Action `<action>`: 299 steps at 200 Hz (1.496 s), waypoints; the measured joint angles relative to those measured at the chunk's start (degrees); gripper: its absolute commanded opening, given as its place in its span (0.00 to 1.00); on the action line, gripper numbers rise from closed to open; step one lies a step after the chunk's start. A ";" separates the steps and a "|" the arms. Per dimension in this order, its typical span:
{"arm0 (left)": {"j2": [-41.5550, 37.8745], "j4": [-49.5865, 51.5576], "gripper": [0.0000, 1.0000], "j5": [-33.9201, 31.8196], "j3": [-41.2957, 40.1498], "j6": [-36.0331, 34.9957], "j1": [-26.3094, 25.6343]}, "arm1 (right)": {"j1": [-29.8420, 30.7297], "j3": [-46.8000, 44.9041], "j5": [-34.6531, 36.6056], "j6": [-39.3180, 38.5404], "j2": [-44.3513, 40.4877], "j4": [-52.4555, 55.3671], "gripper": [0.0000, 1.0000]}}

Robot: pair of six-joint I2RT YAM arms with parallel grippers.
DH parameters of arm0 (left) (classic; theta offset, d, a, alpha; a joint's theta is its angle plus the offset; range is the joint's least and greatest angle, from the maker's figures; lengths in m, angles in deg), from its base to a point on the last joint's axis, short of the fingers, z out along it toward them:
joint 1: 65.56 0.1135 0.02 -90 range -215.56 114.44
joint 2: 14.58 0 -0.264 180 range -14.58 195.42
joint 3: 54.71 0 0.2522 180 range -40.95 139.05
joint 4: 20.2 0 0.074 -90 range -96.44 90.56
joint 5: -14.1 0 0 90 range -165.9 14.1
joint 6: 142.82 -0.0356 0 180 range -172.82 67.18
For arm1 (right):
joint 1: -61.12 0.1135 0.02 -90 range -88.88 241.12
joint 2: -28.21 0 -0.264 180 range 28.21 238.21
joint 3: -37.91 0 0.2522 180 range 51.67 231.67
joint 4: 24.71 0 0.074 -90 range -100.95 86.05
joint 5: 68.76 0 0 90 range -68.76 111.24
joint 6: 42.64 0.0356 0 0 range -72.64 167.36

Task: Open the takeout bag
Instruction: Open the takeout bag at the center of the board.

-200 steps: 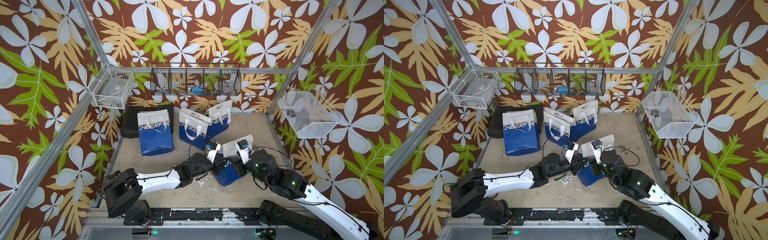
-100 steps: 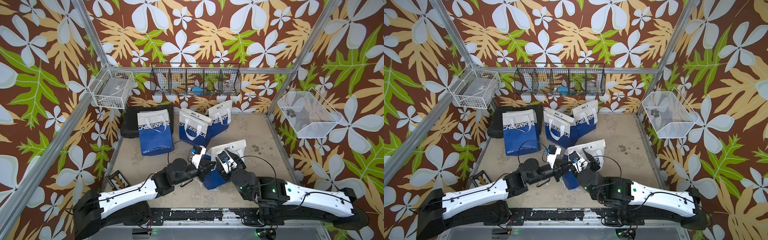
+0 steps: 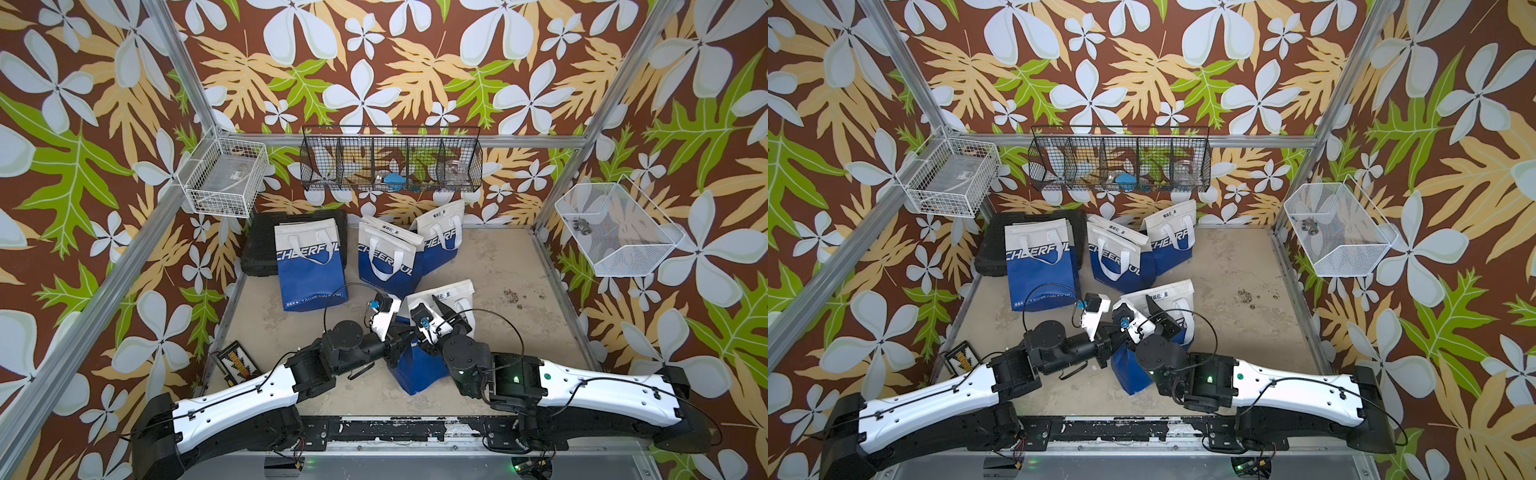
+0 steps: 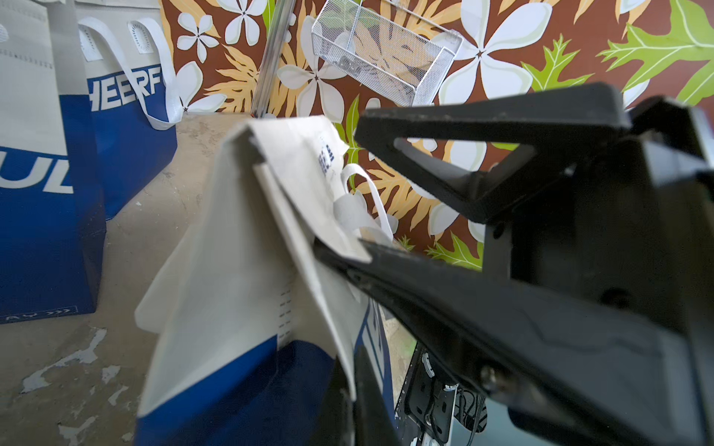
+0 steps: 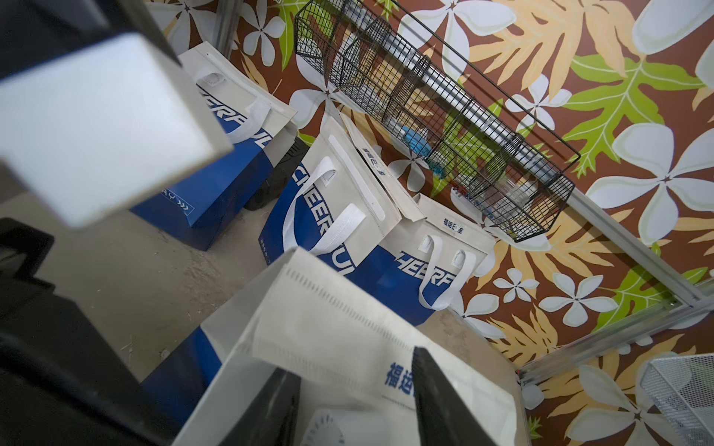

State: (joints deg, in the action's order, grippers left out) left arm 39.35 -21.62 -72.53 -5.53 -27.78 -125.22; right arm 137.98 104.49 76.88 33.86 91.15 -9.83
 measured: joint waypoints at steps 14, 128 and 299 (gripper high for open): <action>-0.07 0.28 0.00 0.13 0.00 0.00 0.00 | 0.02 -0.28 0.24 -1.14 0.26 -1.57 0.29; -2.45 4.81 0.00 -1.07 1.57 0.35 0.02 | -1.79 0.79 -3.08 -4.09 -0.22 -0.96 0.00; -13.22 22.32 0.00 -1.92 3.67 0.22 0.02 | -9.75 11.58 -31.45 6.86 3.69 24.50 0.42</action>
State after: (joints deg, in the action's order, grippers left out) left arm 26.13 0.70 -74.45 -1.86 -27.56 -125.20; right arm 128.23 116.07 45.42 40.72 94.84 14.68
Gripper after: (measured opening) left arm 0.051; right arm 0.421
